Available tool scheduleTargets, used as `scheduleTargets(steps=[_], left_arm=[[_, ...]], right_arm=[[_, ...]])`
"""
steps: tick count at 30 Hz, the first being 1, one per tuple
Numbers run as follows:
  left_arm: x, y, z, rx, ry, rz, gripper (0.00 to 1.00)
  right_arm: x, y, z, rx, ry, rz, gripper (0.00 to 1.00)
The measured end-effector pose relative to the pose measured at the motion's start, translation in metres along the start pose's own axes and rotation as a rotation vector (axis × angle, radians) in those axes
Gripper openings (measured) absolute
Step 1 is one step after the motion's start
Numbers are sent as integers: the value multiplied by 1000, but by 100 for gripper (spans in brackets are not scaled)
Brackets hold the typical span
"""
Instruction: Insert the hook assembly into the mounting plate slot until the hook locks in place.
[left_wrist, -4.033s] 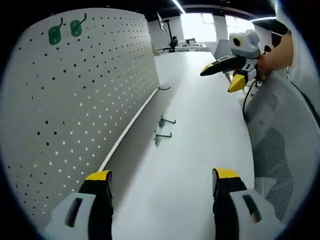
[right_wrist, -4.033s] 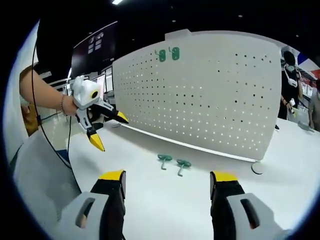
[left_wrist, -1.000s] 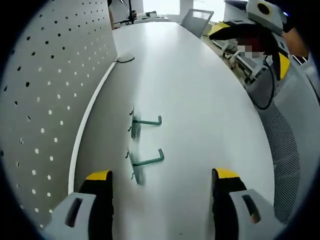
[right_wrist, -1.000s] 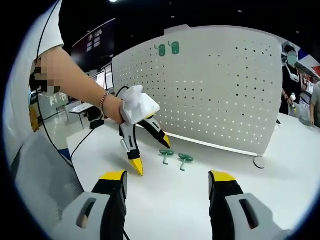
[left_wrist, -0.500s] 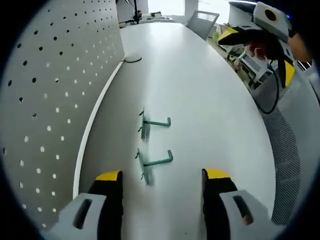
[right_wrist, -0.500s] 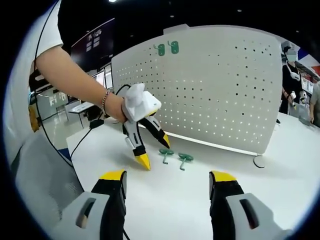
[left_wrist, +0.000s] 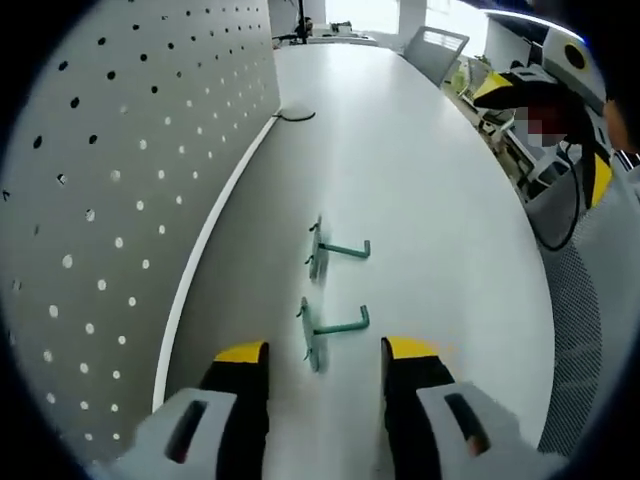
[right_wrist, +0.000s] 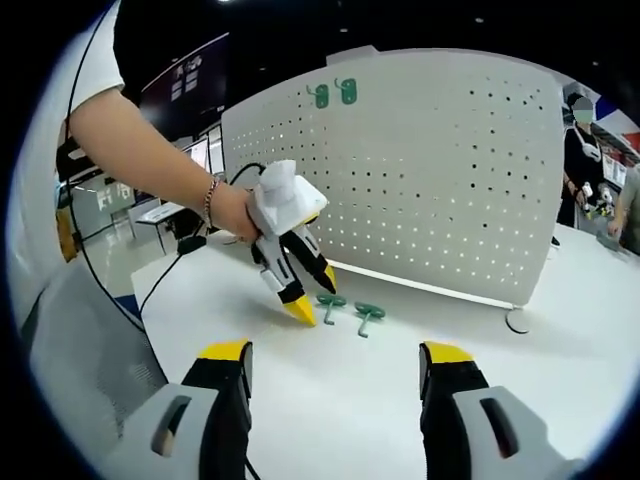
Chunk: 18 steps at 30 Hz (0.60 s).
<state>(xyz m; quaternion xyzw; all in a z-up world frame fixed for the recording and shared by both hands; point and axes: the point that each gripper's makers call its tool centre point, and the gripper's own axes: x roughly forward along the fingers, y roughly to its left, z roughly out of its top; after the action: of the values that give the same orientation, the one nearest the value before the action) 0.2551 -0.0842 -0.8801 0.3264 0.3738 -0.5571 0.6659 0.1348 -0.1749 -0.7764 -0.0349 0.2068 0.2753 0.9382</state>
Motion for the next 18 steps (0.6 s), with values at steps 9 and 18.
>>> scheduleTargets(steps=[9, 18], left_arm=[[0, 4, -1, 3, 7, 26, 20], [-1, 8, -3, -6, 24, 53, 4]], right_arm=[[0, 0, -1, 6, 4, -1, 65], [0, -1, -1, 9, 3, -3, 65]])
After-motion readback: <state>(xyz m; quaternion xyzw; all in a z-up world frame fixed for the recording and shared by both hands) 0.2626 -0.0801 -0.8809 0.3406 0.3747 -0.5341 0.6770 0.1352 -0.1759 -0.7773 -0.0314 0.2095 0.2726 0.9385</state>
